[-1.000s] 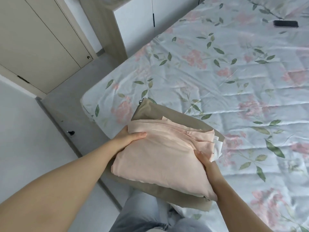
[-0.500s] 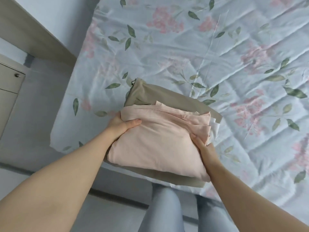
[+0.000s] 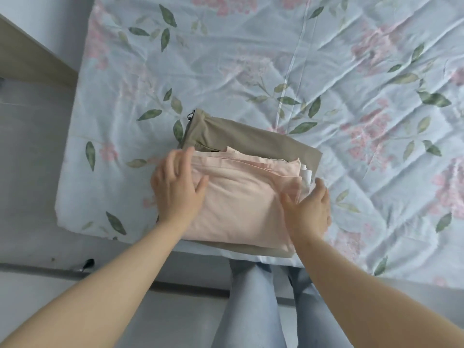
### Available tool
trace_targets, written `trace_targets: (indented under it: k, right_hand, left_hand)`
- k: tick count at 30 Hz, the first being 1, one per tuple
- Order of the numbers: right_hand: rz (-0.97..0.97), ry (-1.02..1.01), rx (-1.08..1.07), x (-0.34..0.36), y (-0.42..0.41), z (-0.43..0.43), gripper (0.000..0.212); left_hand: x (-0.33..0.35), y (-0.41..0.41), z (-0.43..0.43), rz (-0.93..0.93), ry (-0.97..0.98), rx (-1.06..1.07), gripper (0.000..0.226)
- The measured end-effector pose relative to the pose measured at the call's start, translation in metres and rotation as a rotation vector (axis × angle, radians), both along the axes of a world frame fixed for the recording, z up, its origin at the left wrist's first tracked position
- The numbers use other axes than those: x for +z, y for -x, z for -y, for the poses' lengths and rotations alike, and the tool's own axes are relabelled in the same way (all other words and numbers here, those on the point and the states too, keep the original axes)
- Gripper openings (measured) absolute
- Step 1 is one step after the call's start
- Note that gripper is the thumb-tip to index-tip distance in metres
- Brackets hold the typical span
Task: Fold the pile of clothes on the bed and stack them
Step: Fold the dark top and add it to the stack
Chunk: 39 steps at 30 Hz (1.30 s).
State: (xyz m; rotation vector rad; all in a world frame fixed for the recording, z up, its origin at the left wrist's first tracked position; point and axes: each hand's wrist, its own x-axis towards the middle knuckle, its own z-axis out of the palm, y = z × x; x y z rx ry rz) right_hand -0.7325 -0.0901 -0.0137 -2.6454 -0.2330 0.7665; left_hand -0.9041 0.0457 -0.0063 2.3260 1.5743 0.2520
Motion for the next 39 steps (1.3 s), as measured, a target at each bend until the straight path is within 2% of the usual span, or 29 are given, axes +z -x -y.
trace_targets:
  k: [1,3,6,8,11,14,17,20,22,27,32,39]
  right_hand:
    - [0.098,-0.103,0.110,0.009,0.006,0.003,0.062]
    - [0.079,-0.207,0.458,0.020,0.022,0.013,0.066]
    - [-0.084,-0.019,0.909,0.010,0.043,0.035,0.080]
    - [-0.036,0.065,1.044,-0.008,0.049,0.045,0.084]
    - [0.051,0.123,1.116,-0.020,0.055,0.051,0.093]
    - [0.105,0.195,1.180,-0.023,0.060,0.053,0.093]
    - [0.067,0.184,1.214,-0.014,0.050,0.051,0.093]
    - [-0.003,0.027,1.164,0.004,0.024,0.058,0.086]
    - [-0.013,-0.025,1.080,0.019,0.004,0.073,0.080]
    - [0.100,0.000,0.887,0.056,-0.054,0.119,0.073]
    - [0.225,-0.010,0.728,0.091,-0.131,0.184,0.066]
    - [0.247,-0.004,0.630,0.128,-0.243,0.294,0.067]
  left_hand:
    - [0.006,-0.001,0.014,0.020,-0.063,-0.105,0.051]
    - [0.010,0.004,0.041,-0.089,-0.023,-0.313,0.056]
    - [-0.002,0.023,0.064,-0.352,0.119,-0.458,0.072]
    - [-0.012,0.031,0.070,-0.412,0.106,-0.504,0.071]
    - [-0.027,0.035,0.074,-0.485,0.118,-0.512,0.077]
    - [-0.038,0.038,0.080,-0.581,0.140,-0.503,0.078]
    - [-0.027,0.033,0.080,-0.587,0.165,-0.485,0.081]
    - [0.006,0.016,0.081,-0.492,0.191,-0.471,0.073]
    - [0.034,-0.004,0.090,-0.436,0.123,-0.522,0.069]
    - [0.077,-0.077,0.131,-0.276,-0.063,-0.547,0.062]
    - [0.105,-0.172,0.192,-0.326,-0.046,-0.638,0.054]
    - [0.132,-0.294,0.291,-0.353,-0.111,-0.719,0.059]
